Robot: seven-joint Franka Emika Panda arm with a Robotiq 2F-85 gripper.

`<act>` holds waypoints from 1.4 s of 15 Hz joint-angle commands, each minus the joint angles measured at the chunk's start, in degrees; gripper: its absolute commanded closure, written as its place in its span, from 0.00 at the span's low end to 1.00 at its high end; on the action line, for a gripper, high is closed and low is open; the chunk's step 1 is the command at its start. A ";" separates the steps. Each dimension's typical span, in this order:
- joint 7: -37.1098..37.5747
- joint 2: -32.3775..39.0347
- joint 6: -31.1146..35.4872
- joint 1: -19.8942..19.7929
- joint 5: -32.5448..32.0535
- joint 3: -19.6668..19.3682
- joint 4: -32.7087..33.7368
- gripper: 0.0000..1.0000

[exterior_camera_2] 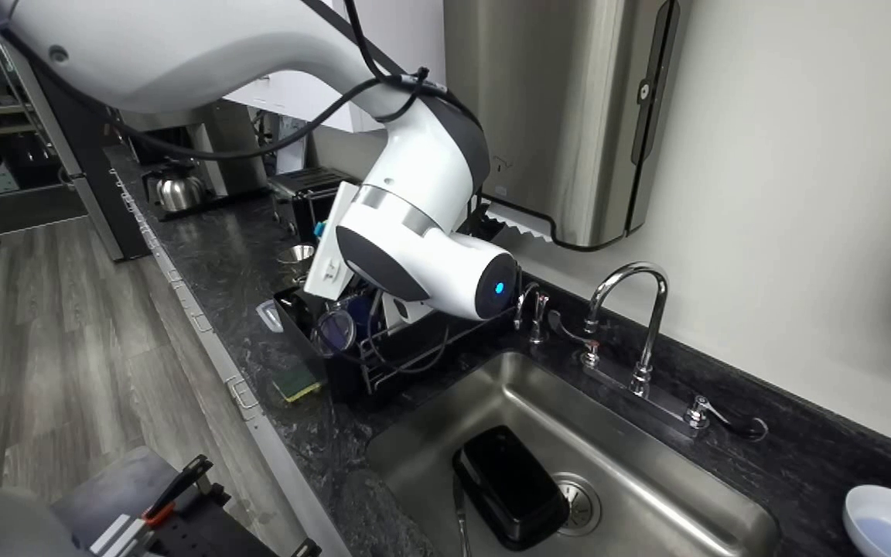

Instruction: Put the blue pan on the the dish dryer

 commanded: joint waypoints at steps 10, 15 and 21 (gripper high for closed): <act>-2.45 5.17 -2.44 -0.87 -1.24 0.01 3.88 0.92; -3.29 6.36 -3.46 -0.77 -1.60 0.31 4.48 0.92; -3.67 7.16 -4.21 -0.64 -1.68 0.44 4.78 0.92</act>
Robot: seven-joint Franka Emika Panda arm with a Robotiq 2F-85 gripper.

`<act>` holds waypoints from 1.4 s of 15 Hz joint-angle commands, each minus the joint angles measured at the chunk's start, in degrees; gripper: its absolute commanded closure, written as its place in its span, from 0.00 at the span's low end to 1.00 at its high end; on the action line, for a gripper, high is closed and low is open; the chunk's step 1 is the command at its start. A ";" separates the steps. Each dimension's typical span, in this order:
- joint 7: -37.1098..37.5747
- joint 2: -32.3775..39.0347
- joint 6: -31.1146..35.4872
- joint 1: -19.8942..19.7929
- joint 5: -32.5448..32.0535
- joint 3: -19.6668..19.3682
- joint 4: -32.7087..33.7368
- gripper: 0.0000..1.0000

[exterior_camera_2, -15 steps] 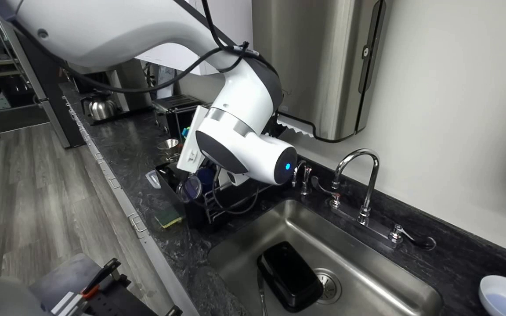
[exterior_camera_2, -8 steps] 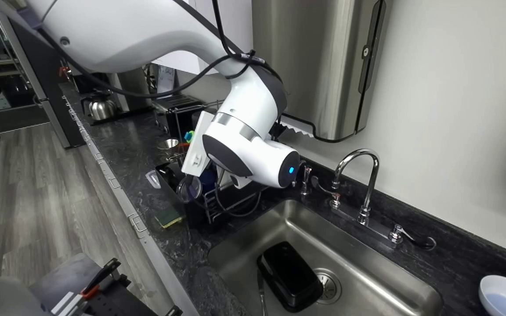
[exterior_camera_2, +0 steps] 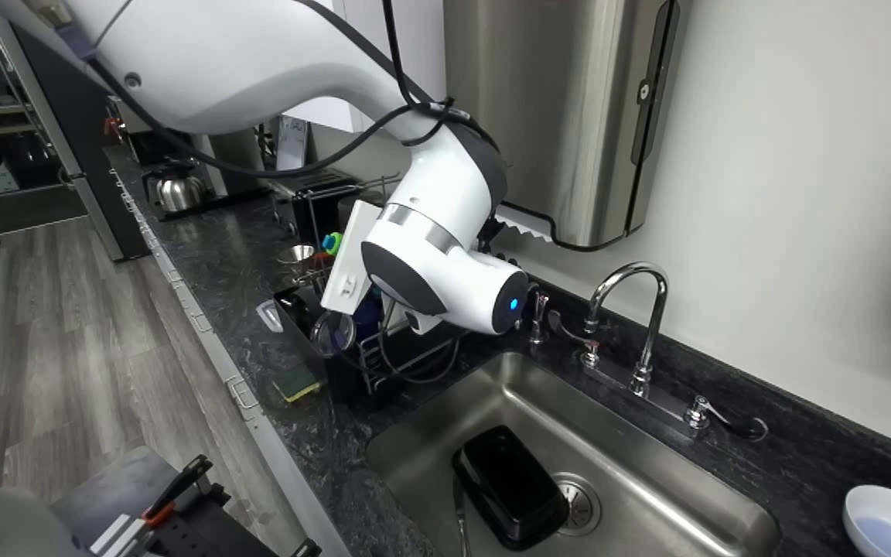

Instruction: Put the blue pan on the the dish dryer

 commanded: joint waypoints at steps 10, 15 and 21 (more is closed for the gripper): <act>-2.60 2.52 -1.75 -0.65 -2.25 0.29 1.18 0.92; -4.84 3.48 -2.65 -1.04 -2.80 -0.05 1.27 0.92; -6.31 4.22 -3.58 -1.24 -3.21 -0.09 1.49 0.92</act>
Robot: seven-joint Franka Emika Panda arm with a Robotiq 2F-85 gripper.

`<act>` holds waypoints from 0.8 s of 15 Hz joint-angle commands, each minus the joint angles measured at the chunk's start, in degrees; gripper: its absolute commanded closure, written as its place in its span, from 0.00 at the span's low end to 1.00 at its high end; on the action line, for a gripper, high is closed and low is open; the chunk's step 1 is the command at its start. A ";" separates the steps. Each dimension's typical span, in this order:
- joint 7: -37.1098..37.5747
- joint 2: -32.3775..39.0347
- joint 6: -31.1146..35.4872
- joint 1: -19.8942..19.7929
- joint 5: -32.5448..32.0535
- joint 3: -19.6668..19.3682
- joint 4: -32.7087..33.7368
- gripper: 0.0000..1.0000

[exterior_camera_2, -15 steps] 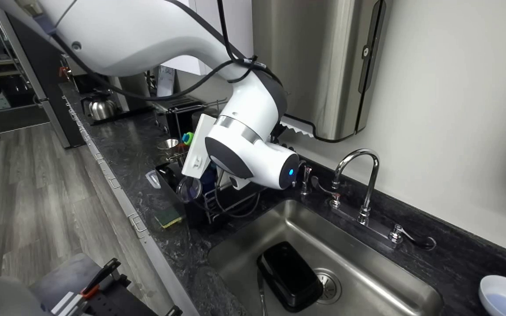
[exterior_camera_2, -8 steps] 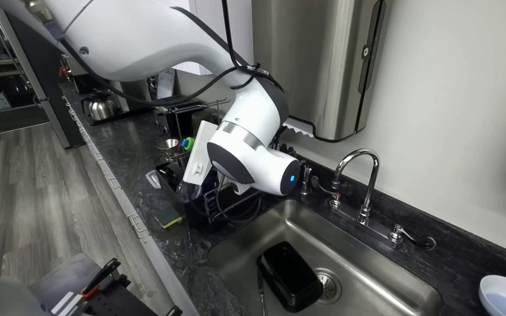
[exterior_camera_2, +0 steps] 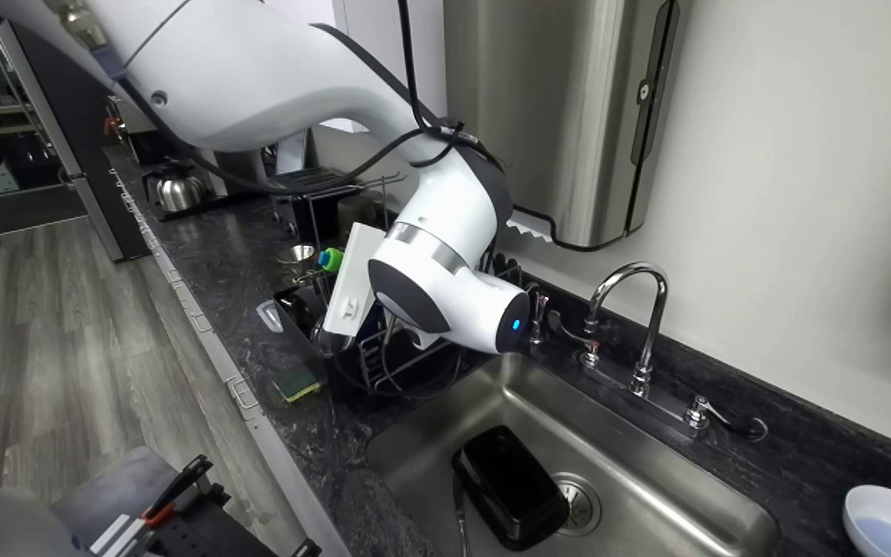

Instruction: Put the blue pan on the the dish dryer

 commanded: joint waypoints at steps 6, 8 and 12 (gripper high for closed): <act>-0.89 0.09 -0.11 -0.40 -0.16 0.33 0.21 0.67; -0.89 0.08 -0.11 -0.40 -0.16 0.33 0.21 0.67; -0.89 0.08 -0.11 -0.40 -0.16 0.33 0.21 0.67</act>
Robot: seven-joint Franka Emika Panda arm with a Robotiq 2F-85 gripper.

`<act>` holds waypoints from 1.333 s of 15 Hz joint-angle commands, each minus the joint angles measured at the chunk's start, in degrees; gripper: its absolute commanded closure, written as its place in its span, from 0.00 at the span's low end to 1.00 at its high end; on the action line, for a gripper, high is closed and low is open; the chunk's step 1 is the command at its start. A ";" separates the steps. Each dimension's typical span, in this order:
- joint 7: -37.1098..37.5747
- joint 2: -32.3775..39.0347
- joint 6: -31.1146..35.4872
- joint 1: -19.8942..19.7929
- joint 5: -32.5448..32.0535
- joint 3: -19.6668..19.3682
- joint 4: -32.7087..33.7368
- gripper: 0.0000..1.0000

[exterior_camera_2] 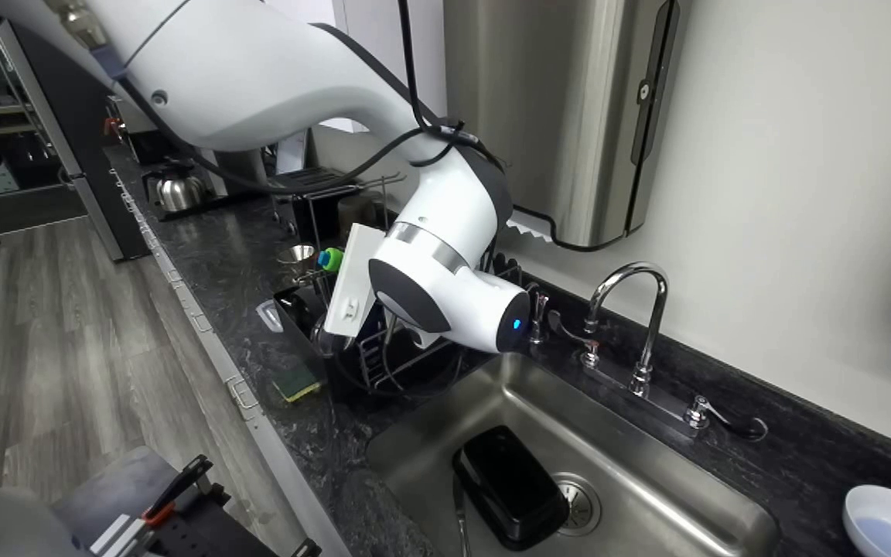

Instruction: Put the blue pan on the the dish dryer

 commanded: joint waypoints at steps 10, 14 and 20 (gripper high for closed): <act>0.02 0.08 -0.05 -0.38 -0.09 0.33 0.11 0.67; 0.07 0.02 0.05 -0.34 -0.40 0.32 0.12 0.92; 0.31 0.18 -0.33 -0.42 -0.77 0.27 0.31 0.85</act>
